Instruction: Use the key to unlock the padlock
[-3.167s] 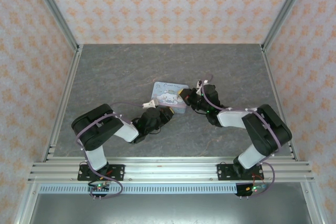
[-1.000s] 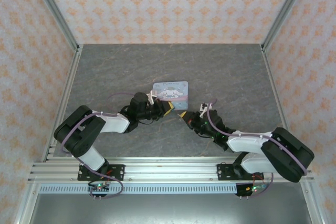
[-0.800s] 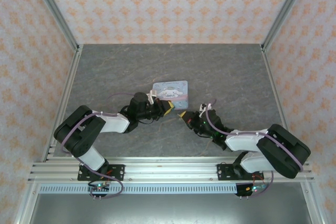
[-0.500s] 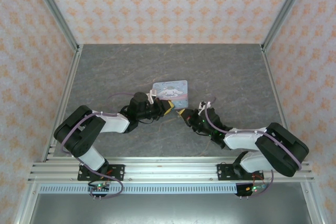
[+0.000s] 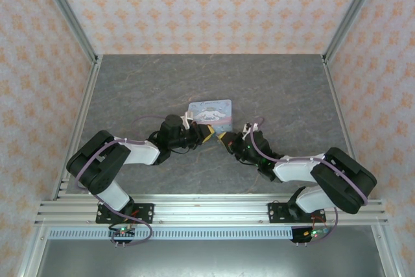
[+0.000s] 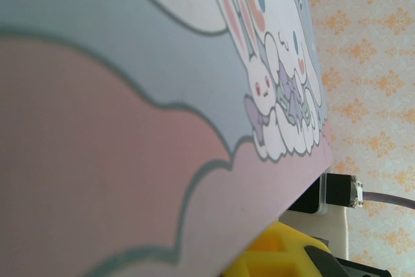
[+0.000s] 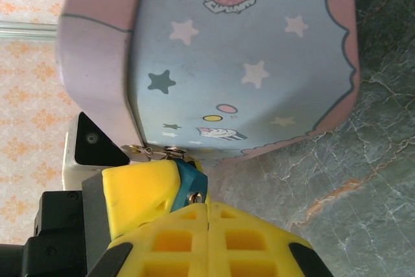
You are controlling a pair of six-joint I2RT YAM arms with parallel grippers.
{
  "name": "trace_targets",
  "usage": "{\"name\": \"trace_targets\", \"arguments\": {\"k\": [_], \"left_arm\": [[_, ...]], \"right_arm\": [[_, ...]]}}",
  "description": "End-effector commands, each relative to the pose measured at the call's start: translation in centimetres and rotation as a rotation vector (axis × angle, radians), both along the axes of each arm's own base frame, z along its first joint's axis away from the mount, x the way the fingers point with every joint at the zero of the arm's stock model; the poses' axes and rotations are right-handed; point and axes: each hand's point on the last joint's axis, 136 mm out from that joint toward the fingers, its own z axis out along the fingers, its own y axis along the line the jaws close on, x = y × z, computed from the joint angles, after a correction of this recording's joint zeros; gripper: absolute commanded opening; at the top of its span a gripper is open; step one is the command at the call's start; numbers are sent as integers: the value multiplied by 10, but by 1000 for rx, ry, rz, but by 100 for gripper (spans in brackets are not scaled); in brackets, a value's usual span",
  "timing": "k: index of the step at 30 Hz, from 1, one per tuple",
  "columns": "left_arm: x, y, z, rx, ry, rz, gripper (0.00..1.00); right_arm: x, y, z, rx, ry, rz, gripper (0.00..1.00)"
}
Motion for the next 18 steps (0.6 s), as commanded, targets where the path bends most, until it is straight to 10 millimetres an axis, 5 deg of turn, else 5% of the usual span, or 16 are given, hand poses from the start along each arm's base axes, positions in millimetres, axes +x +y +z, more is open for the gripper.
{"name": "trace_targets", "arguments": {"k": [1,18], "left_arm": [[7,2,15,-35,-49,27,0],[7,4,20,-38,-53,35,0]], "right_arm": [[7,7,16,38,-38,-8,0],[10,11,15,42,-33,-5,0]]}}
